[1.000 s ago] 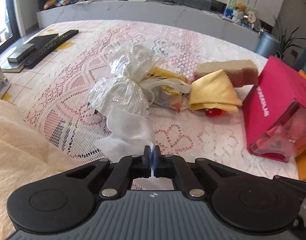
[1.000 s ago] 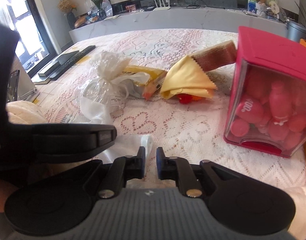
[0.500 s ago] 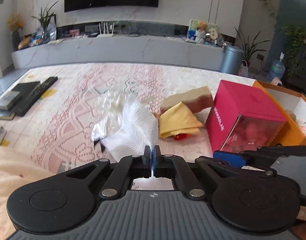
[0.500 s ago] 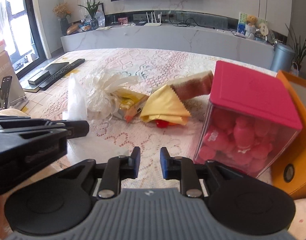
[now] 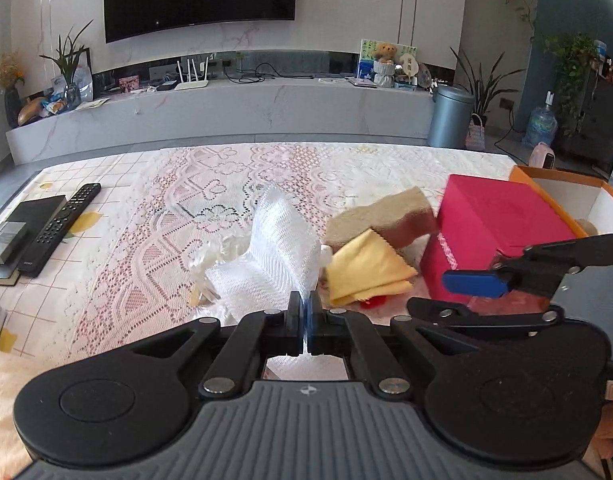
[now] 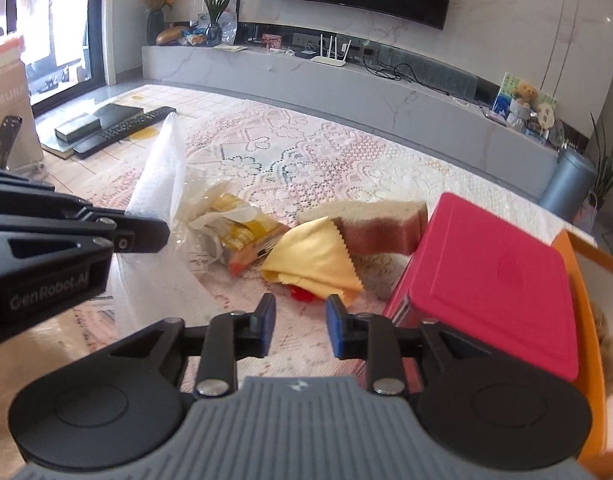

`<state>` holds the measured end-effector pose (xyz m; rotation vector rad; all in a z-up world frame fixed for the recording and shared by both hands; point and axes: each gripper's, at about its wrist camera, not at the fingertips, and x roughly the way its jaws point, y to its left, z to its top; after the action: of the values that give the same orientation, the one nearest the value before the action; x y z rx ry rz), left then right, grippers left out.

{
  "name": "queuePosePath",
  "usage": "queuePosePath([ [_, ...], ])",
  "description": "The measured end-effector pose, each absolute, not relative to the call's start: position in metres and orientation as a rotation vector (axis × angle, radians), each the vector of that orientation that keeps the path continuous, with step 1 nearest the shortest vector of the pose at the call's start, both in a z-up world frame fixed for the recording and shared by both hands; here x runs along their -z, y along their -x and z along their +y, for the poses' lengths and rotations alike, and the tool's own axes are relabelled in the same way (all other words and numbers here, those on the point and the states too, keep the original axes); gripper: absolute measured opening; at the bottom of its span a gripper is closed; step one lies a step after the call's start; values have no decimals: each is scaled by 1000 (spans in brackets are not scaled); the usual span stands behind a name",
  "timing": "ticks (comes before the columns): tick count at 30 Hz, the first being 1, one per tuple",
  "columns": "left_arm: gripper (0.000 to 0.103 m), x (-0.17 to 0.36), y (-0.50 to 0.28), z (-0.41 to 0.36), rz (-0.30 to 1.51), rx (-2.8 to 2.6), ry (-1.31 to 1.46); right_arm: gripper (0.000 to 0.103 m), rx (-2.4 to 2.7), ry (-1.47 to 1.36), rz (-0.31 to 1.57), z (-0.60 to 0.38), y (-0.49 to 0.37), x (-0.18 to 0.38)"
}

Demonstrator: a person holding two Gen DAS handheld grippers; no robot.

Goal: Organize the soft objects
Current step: 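Grasp the yellow cloth with the right gripper while the left gripper lifts the white mesh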

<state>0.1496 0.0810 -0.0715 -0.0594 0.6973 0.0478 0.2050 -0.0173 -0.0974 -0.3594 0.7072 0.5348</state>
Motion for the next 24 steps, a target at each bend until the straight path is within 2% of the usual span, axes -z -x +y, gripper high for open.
queuePosePath([
  [3, 1, 76, -158, 87, 701, -38, 62, 31, -547, 447, 683, -6, -210, 100],
  [5, 1, 79, -163, 88, 701, -36, 61, 40, -555, 542, 656, 7, -210, 105],
  [6, 1, 80, -164, 89, 699, -35, 61, 49, -540, 594, 641, 13, -210, 107],
  [7, 1, 81, -164, 90, 697, -33, 61, 50, -538, 637, 627, 19, -210, 110],
  [11, 1, 90, -165, 96, 729, -45, 83, 50, -576, 748, 608, 34, -214, 121],
  [21, 1, 96, -167, 107, 761, -46, 158, 52, -598, 788, 632, 47, -243, 147],
  [24, 1, 97, -167, 107, 762, -43, 163, 48, -590, 776, 631, 49, -246, 148],
])
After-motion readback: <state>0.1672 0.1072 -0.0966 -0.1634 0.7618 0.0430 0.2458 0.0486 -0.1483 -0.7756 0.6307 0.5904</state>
